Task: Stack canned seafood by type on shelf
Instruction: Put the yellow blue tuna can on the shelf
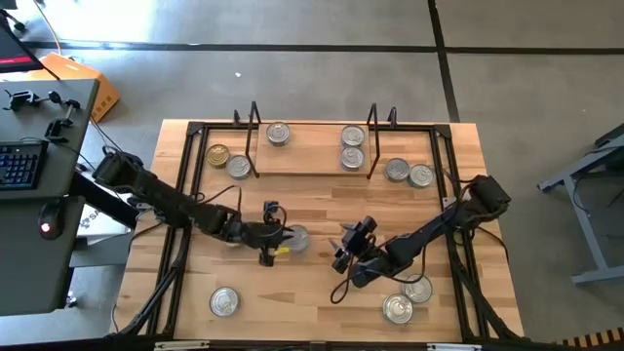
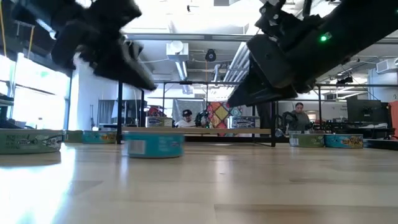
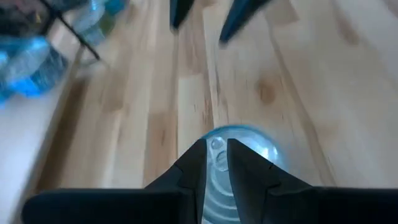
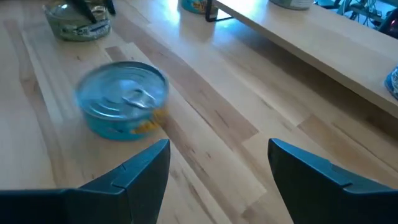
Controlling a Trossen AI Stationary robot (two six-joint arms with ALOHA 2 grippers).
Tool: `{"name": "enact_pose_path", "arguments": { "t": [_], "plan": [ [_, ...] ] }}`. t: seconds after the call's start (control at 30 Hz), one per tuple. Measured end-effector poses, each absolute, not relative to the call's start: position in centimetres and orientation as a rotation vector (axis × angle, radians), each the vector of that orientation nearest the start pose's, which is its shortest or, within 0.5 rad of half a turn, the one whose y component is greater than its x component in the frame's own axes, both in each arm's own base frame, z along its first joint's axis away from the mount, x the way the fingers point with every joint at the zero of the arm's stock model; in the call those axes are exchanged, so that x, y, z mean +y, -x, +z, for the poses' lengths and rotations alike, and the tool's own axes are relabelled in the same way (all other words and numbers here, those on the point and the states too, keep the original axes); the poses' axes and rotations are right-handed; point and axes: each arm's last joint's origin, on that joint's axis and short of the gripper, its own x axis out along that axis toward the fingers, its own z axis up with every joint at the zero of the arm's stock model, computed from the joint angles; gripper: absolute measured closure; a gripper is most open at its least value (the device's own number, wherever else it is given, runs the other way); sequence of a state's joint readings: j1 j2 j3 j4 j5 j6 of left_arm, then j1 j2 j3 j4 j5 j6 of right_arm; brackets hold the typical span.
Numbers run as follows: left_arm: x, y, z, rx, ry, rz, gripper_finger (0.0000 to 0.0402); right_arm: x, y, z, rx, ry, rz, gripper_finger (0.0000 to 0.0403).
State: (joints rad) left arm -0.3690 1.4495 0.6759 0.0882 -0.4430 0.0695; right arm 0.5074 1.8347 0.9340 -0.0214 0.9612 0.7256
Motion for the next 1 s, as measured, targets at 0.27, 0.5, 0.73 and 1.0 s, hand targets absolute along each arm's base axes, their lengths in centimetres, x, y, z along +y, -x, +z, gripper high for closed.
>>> {"name": "enact_pose_path", "arguments": {
  "t": [0.27, 0.5, 0.73, 1.0],
  "plan": [
    [-9.7, -26.7, 18.1, 0.696, -0.188, -0.237, 0.0346, 12.1, -33.3, 11.2, 0.573, -0.047, -0.548, 0.014],
    [-9.9, -27.5, 14.2, 0.848, -0.153, -0.234, 0.0346, 7.7, -35.7, 7.9, 0.619, -0.166, -0.552, 0.014],
    [-8.3, -28.1, 11.7, 0.935, -0.23, -0.063, 0.0346, 7.6, -36.3, 8.3, 0.625, -0.1, -0.409, 0.014],
    [-7.0, -25.6, 13.9, 1.078, -0.276, 0.01, 0.0346, 11.0, -35.1, 8.5, 0.658, -0.151, -0.33, 0.014]
  ]
}}
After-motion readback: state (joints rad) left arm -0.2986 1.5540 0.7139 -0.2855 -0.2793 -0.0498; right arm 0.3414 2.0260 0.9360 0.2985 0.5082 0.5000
